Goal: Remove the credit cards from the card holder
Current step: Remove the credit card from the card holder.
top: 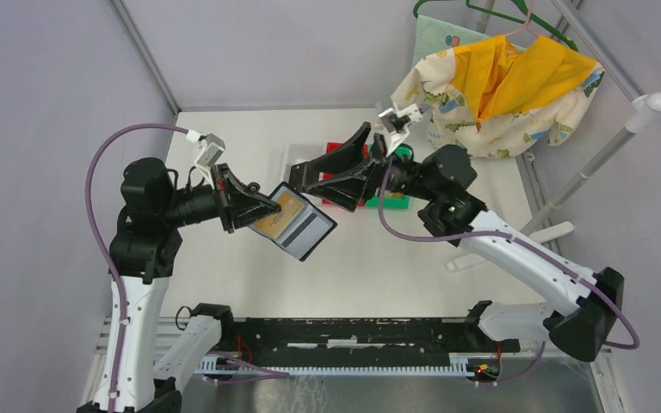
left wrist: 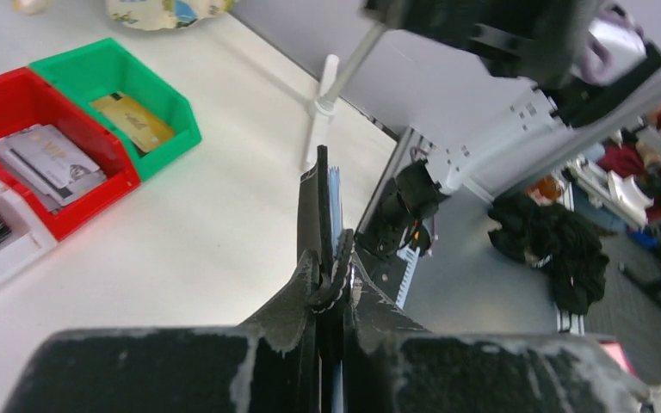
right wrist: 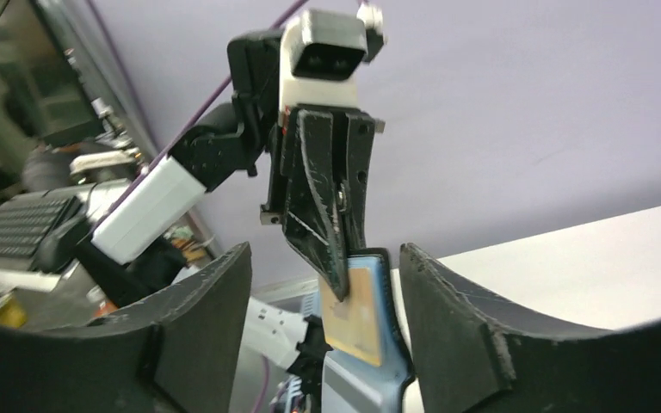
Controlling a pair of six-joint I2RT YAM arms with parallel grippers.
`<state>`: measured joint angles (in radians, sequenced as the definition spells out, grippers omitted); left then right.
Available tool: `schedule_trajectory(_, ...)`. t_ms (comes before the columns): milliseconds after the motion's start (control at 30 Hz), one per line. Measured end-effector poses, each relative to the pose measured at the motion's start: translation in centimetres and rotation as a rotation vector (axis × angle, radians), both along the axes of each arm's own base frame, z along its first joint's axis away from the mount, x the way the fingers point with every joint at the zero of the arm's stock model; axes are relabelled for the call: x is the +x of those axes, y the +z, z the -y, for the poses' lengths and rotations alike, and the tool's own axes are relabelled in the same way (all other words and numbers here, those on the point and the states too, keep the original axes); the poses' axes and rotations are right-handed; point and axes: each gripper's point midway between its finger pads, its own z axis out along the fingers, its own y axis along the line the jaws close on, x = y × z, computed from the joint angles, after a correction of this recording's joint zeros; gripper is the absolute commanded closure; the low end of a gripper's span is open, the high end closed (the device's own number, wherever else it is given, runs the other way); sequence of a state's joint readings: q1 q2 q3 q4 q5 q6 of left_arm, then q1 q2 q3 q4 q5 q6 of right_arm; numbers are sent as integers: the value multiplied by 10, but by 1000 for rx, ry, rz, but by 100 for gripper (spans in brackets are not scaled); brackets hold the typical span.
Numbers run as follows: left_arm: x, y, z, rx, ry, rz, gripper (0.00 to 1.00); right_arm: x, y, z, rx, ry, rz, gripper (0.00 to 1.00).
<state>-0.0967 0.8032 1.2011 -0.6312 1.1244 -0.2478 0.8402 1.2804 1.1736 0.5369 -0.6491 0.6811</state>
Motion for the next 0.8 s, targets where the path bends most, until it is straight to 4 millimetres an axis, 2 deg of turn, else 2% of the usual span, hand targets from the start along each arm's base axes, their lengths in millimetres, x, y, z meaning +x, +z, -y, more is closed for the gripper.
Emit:
schedule_trajectory(133,27,-3,-4,-4,108,-67,98,6,21,24,33,-116,16,23)
schedule_trajectory(233,43,-8,-6,-3,161,-112,98,4,20,27,49,-120,-16,23)
schedule_trajectory(267,48,-10,-6,-3,175,-133,98,5,14,25,44,-112,-40,23)
schedule_trajectory(367,57,-11,-7,-10,211,-157,98,9,-24,15,-5,-93,-137,24)
schedule_trajectory(433,58,-8,-8,-19,222,-147,98,13,-57,9,-53,-86,-218,26)
schedule_trajectory(533,56,0,-8,-38,224,-127,98,16,-89,2,-92,-72,-307,29)
schedule_trajectory(633,55,7,-6,-61,222,-124,98,15,-94,-1,-63,-47,-352,31)
schedule_trajectory(800,52,15,-3,-94,199,-131,98,8,-82,-7,14,21,-354,35)
